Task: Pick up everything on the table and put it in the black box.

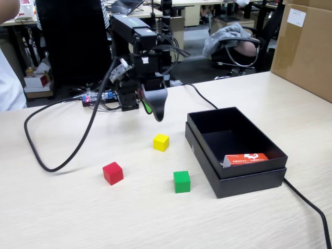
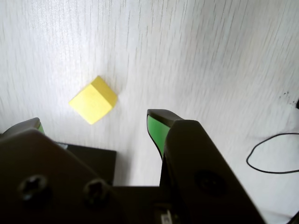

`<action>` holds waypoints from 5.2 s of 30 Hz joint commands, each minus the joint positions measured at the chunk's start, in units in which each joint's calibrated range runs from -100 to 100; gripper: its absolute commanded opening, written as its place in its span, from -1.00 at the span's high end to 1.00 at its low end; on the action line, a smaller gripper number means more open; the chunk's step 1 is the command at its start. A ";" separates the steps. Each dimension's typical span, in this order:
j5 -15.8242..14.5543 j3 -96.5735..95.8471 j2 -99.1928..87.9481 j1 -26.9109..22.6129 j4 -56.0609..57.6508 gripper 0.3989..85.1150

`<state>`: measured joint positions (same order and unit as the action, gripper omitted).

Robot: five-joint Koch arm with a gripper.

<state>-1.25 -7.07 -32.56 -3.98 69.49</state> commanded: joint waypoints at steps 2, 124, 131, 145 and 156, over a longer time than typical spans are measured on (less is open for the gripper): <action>0.68 4.90 7.26 -0.63 0.79 -0.04; 8.55 40.08 35.60 14.65 -1.63 -0.13; 8.94 46.42 48.91 14.16 -1.63 -0.12; 10.11 48.69 58.66 13.82 -1.63 -0.09; 10.55 48.51 60.38 14.07 -1.20 0.43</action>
<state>8.67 39.94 28.80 9.94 69.57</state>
